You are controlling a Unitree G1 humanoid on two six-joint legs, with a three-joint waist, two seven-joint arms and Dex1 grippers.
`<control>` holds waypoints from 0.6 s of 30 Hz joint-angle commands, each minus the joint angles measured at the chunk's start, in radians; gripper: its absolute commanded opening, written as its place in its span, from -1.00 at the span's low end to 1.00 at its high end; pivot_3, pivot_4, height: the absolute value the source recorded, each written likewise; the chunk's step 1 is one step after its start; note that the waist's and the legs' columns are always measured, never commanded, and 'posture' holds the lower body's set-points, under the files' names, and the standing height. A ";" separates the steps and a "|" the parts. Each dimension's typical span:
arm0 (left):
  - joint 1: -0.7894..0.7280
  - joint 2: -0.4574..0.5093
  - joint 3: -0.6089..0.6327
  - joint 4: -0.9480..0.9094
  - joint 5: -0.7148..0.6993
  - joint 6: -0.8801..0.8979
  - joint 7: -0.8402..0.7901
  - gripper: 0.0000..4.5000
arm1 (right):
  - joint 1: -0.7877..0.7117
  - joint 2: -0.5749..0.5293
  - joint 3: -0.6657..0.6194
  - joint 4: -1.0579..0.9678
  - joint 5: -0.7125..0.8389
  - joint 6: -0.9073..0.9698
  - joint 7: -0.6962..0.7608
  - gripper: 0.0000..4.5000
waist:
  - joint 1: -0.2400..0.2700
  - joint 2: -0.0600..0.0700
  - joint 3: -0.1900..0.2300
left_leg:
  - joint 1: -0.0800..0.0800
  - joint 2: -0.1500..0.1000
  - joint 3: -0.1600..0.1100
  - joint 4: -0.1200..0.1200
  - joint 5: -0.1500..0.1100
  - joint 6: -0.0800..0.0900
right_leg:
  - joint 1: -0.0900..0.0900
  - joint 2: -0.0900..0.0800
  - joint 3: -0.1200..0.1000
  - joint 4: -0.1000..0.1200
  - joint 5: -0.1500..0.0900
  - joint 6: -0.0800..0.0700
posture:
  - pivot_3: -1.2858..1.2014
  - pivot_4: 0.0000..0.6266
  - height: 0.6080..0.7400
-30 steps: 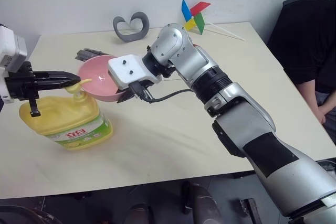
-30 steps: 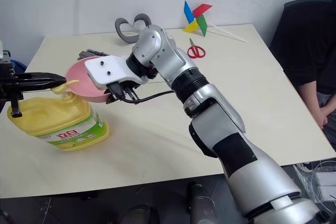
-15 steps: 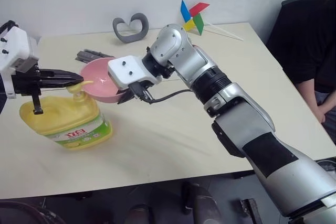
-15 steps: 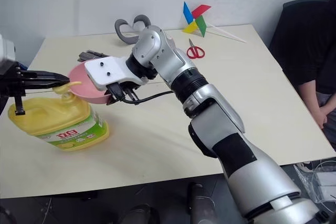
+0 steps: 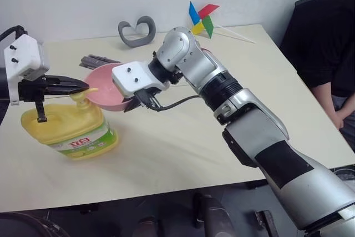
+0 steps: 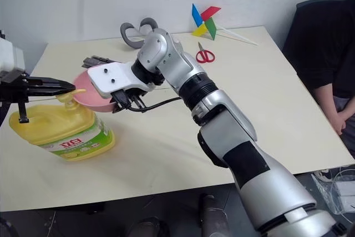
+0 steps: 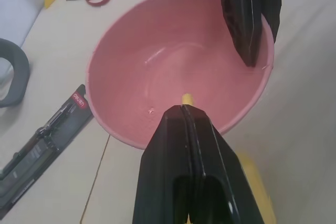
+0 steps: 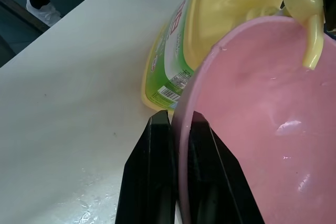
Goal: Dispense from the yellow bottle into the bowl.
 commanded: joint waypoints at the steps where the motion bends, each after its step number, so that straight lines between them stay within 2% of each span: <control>1: 0.087 -0.025 -0.174 0.034 0.102 0.047 -0.038 -0.99 | -0.060 0.020 -0.052 -0.049 0.046 -0.018 -0.010 -1.00 | 0.000 0.000 0.000 | 0.003 0.000 0.001 -0.001 0.000 0.000 | 0.000 0.000 0.001 0.000 0.000 0.000 | 0.03 -0.52 1.00; 6: 0.047 -0.040 -0.143 0.031 0.067 0.069 -0.028 -0.99 | -0.056 0.020 -0.052 -0.052 0.044 -0.022 -0.013 -1.00 | 0.001 0.000 0.000 | 0.006 0.000 0.003 -0.002 0.000 0.000 | 0.001 0.000 0.002 0.001 0.000 0.000 | 0.03 -0.52 1.00; 13: -0.117 -0.084 0.021 0.010 -0.133 0.296 0.028 -0.99 | -0.025 -0.004 -0.063 -0.112 0.072 0.010 0.018 -1.00 | -0.002 -0.003 0.002 | 0.002 0.001 0.004 -0.001 0.000 0.000 | -0.003 0.001 0.002 0.001 0.000 0.000 | 0.03 -0.52 1.00; 16: -0.149 -0.076 0.105 -0.013 -0.222 0.392 0.044 -0.99 | -0.004 -0.021 -0.064 -0.161 0.089 0.037 0.037 -1.00 | -0.002 -0.005 0.002 | -0.005 0.002 0.003 0.000 0.000 -0.001 | -0.007 0.002 0.002 -0.001 0.000 0.000 | 0.03 -0.52 1.00; 18: -0.159 -0.066 0.165 -0.031 -0.272 0.432 0.049 -0.82 | 0.017 -0.035 -0.065 -0.212 0.112 0.083 0.056 -1.00 | -0.002 -0.008 0.003 | -0.013 0.002 0.002 0.002 0.000 -0.001 | -0.010 0.001 0.001 -0.003 0.000 0.000 | 0.03 -0.52 1.00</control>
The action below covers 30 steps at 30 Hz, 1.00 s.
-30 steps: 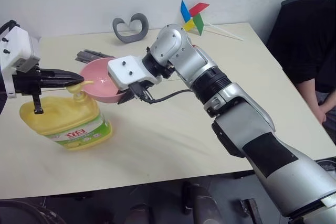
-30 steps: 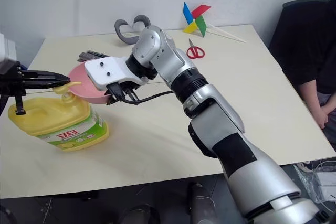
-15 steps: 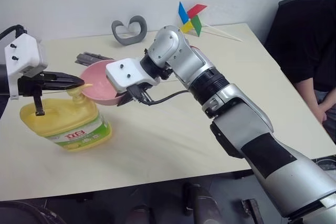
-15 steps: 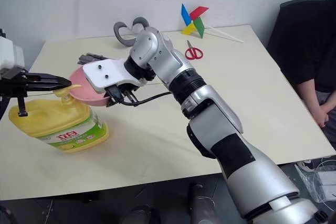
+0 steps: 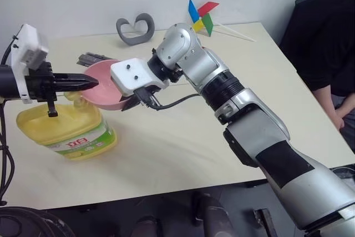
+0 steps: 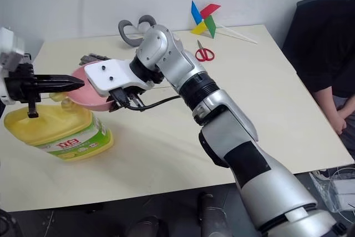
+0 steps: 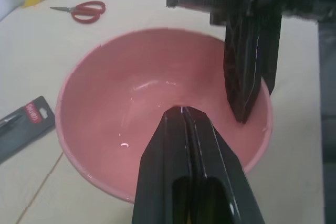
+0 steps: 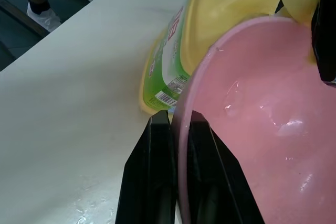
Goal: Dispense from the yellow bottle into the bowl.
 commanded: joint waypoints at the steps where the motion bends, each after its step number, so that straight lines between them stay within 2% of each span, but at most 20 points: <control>1: -0.034 0.036 0.132 -0.041 -0.098 0.082 0.013 -0.71 | 0.012 -0.022 -0.053 -0.140 0.081 0.064 0.046 -1.00 | 0.001 -0.003 0.000 | -0.001 0.000 0.000 0.000 0.000 0.000 | 0.000 0.000 -0.001 -0.001 0.000 0.000 | 0.03 -0.52 1.00; 9: -0.060 0.173 0.262 -0.035 -0.185 0.201 -0.021 0.28 | 0.169 -0.119 -0.020 -0.378 0.119 0.183 0.071 -1.00 | 0.004 -0.005 0.000 | -0.009 0.000 -0.008 0.003 0.000 0.000 | 0.000 -0.001 -0.016 -0.005 0.000 0.000 | 0.03 -0.52 1.00; 13: 0.005 0.226 0.365 -0.108 -0.229 0.298 -0.055 0.79 | 0.258 -0.196 -0.015 -0.453 0.112 0.175 0.045 -1.00 | 0.006 -0.005 0.000 | -0.008 0.000 -0.009 0.005 0.000 -0.001 | 0.003 -0.002 -0.017 -0.005 0.000 0.000 | 0.03 -0.52 1.00; 15: 0.048 0.246 0.439 -0.158 -0.253 0.374 -0.072 0.98 | 0.302 -0.235 -0.024 -0.472 0.098 0.183 -0.003 -1.00 | 0.008 -0.006 0.001 | -0.005 0.000 -0.009 0.005 0.000 -0.001 | 0.005 -0.001 -0.017 -0.005 0.000 0.000 | 0.03 -0.52 1.00; 20: 0.271 0.242 0.665 -0.341 -0.229 0.540 -0.171 0.98 | 0.453 -0.357 -0.016 -0.535 0.056 0.109 -0.049 -1.00 | 0.010 -0.005 0.001 | -0.002 0.000 -0.009 0.004 0.000 -0.001 | 0.007 -0.001 -0.016 -0.005 0.000 0.000 | 0.03 -0.52 1.00; 24: 0.550 0.167 0.856 -0.530 -0.151 0.580 -0.261 0.98 | 0.591 -0.412 -0.013 -0.589 0.022 0.088 -0.123 -1.00 | 0.009 -0.004 0.002 | -0.001 0.000 -0.008 0.003 0.000 -0.002 | 0.008 -0.001 -0.015 -0.005 0.000 0.000 | 0.03 -0.52 1.00; 30: 0.686 0.135 0.950 -0.609 -0.138 0.562 -0.284 0.98 | 0.711 -0.429 -0.021 -0.629 -0.010 0.140 -0.228 -1.00 | 0.008 -0.005 0.002 | 0.001 0.002 -0.008 0.001 0.002 -0.006 | 0.008 0.001 -0.008 -0.003 -0.002 -0.004 | 0.03 -0.52 1.00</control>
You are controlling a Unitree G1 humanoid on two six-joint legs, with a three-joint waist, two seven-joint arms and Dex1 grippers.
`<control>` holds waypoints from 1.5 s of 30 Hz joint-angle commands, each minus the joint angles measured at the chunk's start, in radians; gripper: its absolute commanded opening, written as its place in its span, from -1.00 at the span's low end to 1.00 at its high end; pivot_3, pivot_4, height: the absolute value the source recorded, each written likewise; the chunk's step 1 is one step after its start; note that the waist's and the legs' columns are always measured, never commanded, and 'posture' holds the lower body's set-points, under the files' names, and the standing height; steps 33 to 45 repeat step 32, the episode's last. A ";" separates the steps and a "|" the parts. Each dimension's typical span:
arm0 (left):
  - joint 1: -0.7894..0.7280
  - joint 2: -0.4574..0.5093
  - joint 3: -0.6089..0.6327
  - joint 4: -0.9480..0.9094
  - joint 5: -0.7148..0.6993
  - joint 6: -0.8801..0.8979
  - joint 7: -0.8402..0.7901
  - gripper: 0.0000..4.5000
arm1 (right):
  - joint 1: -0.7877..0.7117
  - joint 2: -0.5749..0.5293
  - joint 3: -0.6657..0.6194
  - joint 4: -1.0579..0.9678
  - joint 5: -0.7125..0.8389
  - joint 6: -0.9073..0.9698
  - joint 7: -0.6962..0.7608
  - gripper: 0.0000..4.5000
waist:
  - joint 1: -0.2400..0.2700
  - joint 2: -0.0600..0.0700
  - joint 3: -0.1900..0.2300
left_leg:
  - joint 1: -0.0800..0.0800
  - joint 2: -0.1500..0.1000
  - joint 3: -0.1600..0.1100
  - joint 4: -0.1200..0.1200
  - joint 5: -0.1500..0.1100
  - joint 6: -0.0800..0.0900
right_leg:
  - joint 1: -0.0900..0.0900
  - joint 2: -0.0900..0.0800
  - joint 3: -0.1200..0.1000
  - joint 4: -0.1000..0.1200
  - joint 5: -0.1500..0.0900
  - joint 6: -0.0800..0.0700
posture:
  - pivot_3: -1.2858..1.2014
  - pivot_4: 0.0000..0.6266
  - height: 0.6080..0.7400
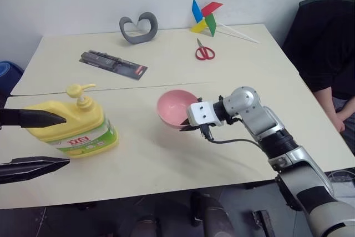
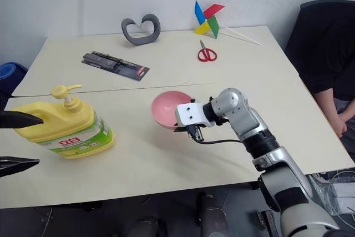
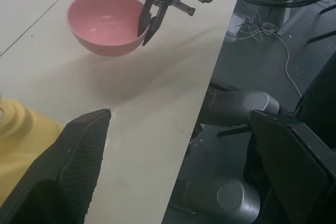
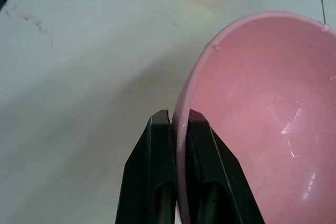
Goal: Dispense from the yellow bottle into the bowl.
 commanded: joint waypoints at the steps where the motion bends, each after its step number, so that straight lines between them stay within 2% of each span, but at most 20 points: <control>1: 0.035 -0.013 0.057 -0.026 0.014 -0.022 -0.005 0.98 | 0.042 -0.015 -0.012 -0.066 0.001 0.012 -0.040 -1.00 | 0.003 0.000 0.000 | 0.001 0.000 0.000 0.000 0.000 -0.001 | 0.000 0.000 0.002 0.000 0.000 -0.001 | 0.03 -0.52 1.00; 6: 0.181 -0.085 0.026 -0.100 0.120 -0.184 0.001 0.98 | 0.096 -0.027 0.032 0.018 -0.111 -0.092 -0.159 -1.00 | 0.006 0.000 0.000 | 0.001 0.001 0.000 -0.001 0.000 -0.001 | 0.000 0.001 0.003 0.001 -0.001 -0.001 | 0.03 -0.52 1.00; 10: 0.181 -0.107 0.001 -0.102 0.103 -0.224 0.037 0.98 | 0.107 -0.037 0.028 0.040 -0.119 -0.103 -0.175 -1.00 | 0.008 0.000 0.000 | 0.000 0.002 0.000 -0.001 0.000 -0.001 | -0.001 0.001 0.004 0.000 -0.001 -0.001 | 0.03 -0.52 1.00; 17: 0.155 -0.106 -0.052 -0.051 0.096 -0.285 0.068 1.00 | 0.147 -0.091 -0.077 -0.161 0.043 0.184 -0.080 -0.02 | 0.028 0.000 0.000 | 0.002 0.003 -0.002 -0.001 -0.001 0.000 | -0.001 0.003 0.005 0.000 0.000 -0.002 | 0.03 -0.52 1.00; 21: 0.134 -0.107 -0.034 0.016 0.072 -0.276 0.072 1.00 | 0.136 -0.218 -0.181 -0.375 0.188 0.397 0.012 0.60 | 0.043 0.000 0.000 | 0.001 0.004 -0.002 -0.001 -0.001 0.001 | -0.001 0.004 0.006 -0.002 0.000 -0.002 | 0.03 -0.52 1.00; 23: 0.123 -0.099 0.008 0.059 0.054 -0.242 0.062 1.00 | 0.103 -0.307 -0.267 -0.403 0.290 0.490 0.077 0.90 | 0.050 0.000 0.000 | 0.002 0.005 -0.002 -0.001 -0.003 0.000 | -0.001 0.007 0.006 -0.002 0.000 -0.002 | 0.03 -0.52 1.00; 24: 0.119 -0.094 0.036 0.079 0.042 -0.218 0.052 1.00 | 0.089 -0.366 -0.311 -0.395 0.343 0.523 0.129 0.97 | 0.051 0.000 0.000 | 0.001 0.006 -0.002 -0.001 -0.003 0.000 | -0.001 0.008 0.006 -0.003 0.000 -0.002 | 0.03 -0.52 1.00; 26: 0.094 -0.089 0.080 0.119 0.001 -0.165 0.055 1.00 | 0.065 -0.469 -0.383 -0.349 0.437 0.582 0.227 0.97 | 0.054 0.000 0.000 | 0.001 0.007 -0.001 -0.001 -0.004 0.001 | -0.001 0.009 0.006 -0.004 0.000 -0.002 | 0.03 -0.52 1.00; 28: 0.059 -0.087 0.103 0.159 -0.040 -0.118 0.079 1.00 | 0.012 -0.524 -0.447 -0.262 0.529 0.670 0.276 0.97 | 0.053 0.000 0.000 | 0.001 0.008 0.000 -0.002 -0.005 0.002 | 0.000 0.011 0.005 -0.007 0.000 -0.002 | 0.03 -0.52 1.00; 30: 0.041 -0.081 0.112 0.182 -0.059 -0.098 0.092 1.00 | -0.027 -0.557 -0.463 -0.184 0.579 0.706 0.286 0.97 | 0.052 0.000 0.000 | 0.001 0.009 0.001 -0.002 -0.006 0.001 | 0.000 0.013 0.005 -0.008 0.000 -0.002 | 0.03 -0.52 1.00; 32: 0.051 -0.077 0.109 0.178 -0.054 -0.108 0.089 1.00 | -0.027 -0.593 -0.442 -0.136 0.590 0.662 0.287 0.97 | 0.050 0.000 0.000 | 0.001 0.009 0.002 -0.003 -0.007 0.002 | 0.000 0.013 0.005 -0.007 0.000 -0.002 | 0.03 -0.52 1.00; 45: 0.051 -0.077 0.109 0.178 -0.054 -0.108 0.089 1.00 | -0.027 -0.593 -0.442 -0.136 0.590 0.662 0.287 0.97 | 0.050 0.000 0.000 | 0.001 0.009 0.002 -0.003 -0.007 0.002 | 0.000 0.013 0.005 -0.007 0.000 -0.002 | 0.03 -0.52 1.00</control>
